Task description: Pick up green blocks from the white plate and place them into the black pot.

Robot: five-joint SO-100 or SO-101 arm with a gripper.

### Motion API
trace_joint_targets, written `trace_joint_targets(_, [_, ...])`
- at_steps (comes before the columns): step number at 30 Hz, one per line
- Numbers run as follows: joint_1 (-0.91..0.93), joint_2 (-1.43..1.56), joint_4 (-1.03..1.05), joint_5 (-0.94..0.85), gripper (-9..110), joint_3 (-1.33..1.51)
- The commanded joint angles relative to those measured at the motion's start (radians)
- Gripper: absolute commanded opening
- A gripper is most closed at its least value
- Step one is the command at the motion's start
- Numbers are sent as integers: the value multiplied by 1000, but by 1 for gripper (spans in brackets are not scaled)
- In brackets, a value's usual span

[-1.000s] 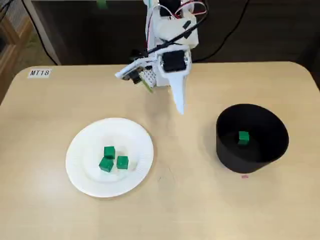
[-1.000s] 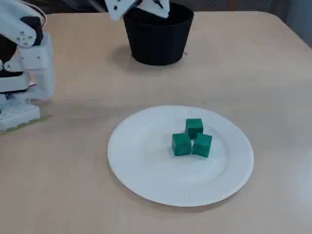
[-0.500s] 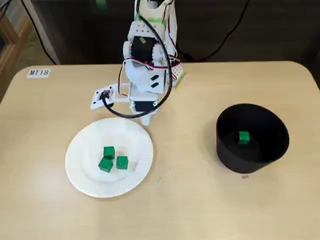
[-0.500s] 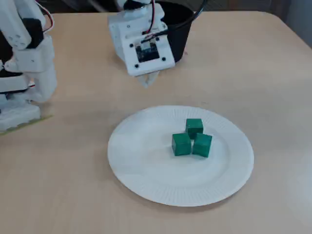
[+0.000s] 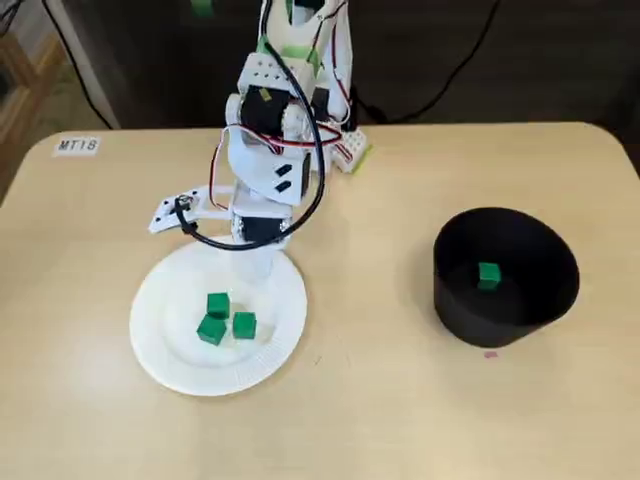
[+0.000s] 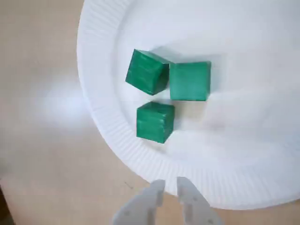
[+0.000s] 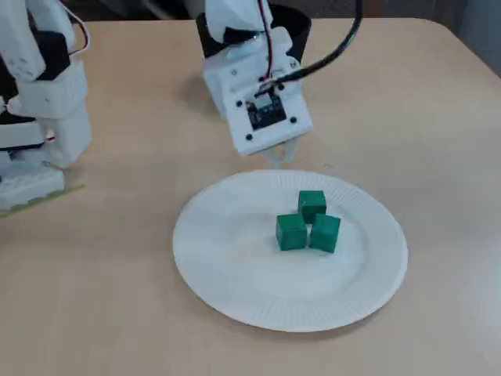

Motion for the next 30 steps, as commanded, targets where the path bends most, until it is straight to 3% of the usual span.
trace_joint_targets(1, [3,-35,-40,14,19,-64])
trace_joint_targets(6, [35,-91,-49,40,32,-98])
trace_joint_targets(17, [51,-353,67,20,30,-319])
trace_joint_targets(26, [64,-500,83,28,23,-453])
trace_joint_targets(30, [72,-522,87,44,7,-483])
